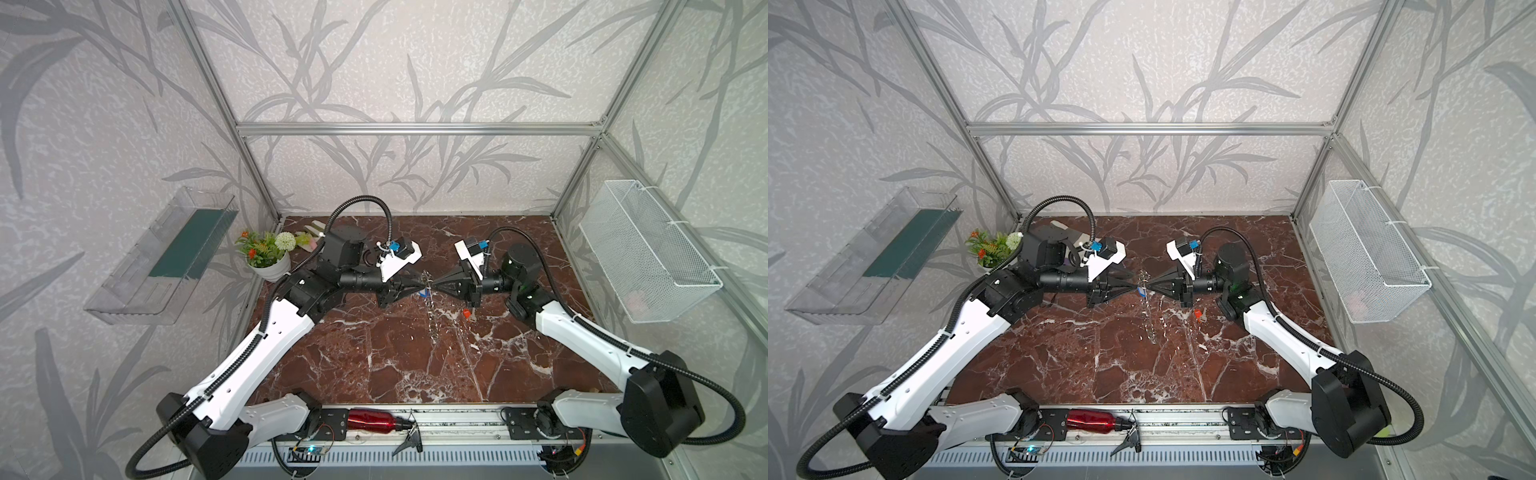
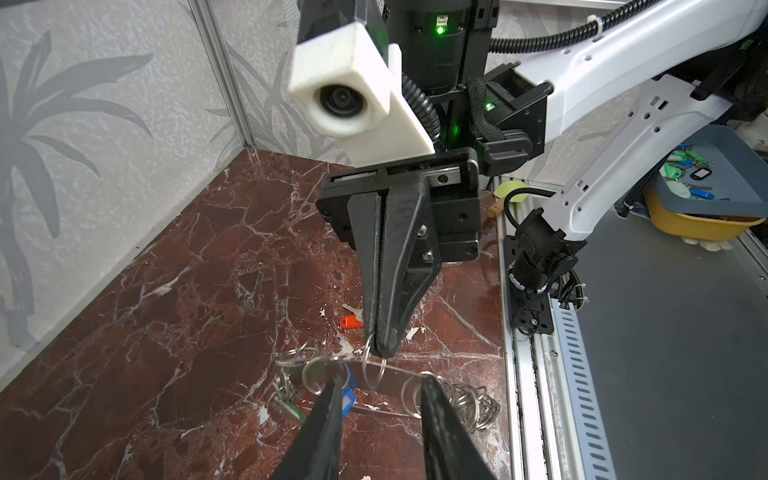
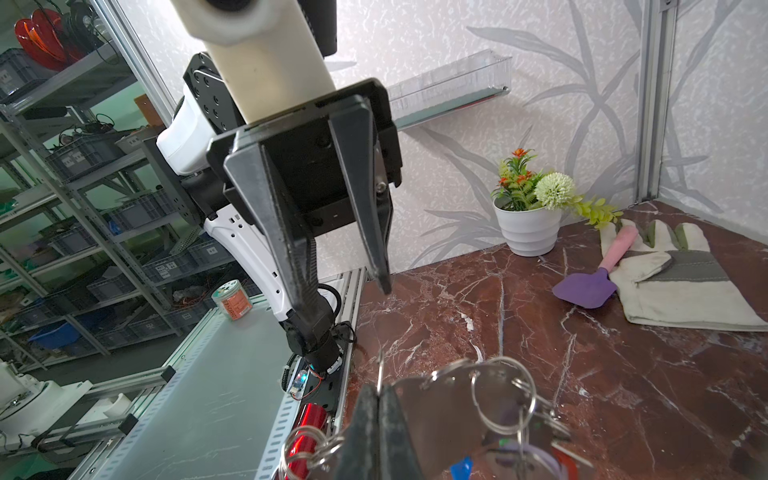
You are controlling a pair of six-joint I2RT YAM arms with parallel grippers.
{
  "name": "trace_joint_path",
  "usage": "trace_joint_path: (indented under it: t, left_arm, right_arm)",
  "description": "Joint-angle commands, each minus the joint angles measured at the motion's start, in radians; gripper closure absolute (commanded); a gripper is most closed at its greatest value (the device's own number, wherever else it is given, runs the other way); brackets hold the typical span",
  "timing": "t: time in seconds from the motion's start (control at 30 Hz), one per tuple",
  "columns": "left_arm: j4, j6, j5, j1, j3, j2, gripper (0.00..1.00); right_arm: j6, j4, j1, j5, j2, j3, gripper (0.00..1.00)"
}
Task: Put the keys on the keyring
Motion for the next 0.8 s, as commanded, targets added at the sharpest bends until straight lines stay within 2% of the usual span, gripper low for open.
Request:
trace_joint_path:
  t: [0.0, 0.17, 0.6, 0.77]
  left_arm:
    - [-0.043, 0.056, 0.05, 0.005, 0.025, 0.011, 0.63]
    - [-0.137, 0.117, 0.144, 0.006, 0.084, 0.065, 0.64]
    - [-0.125, 0.124, 0.124, 0.005, 0.122, 0.123, 0.69]
    - [-0.155, 0.136, 0.153, 0.004, 0.135, 0.141, 0.72]
  right_arm:
    - [0.013, 0.059, 0.003, -0.024, -0.032, 0.002, 1.0]
    - [0.013, 0.058, 0.004, -0.03, -0.03, 0.001, 1.0]
    - [0.028, 0.074, 0.003, -0.039, -0.024, 0.003, 1.0]
    - [0.03, 0.074, 0.004, -0.039, -0.019, 0.004, 1.0]
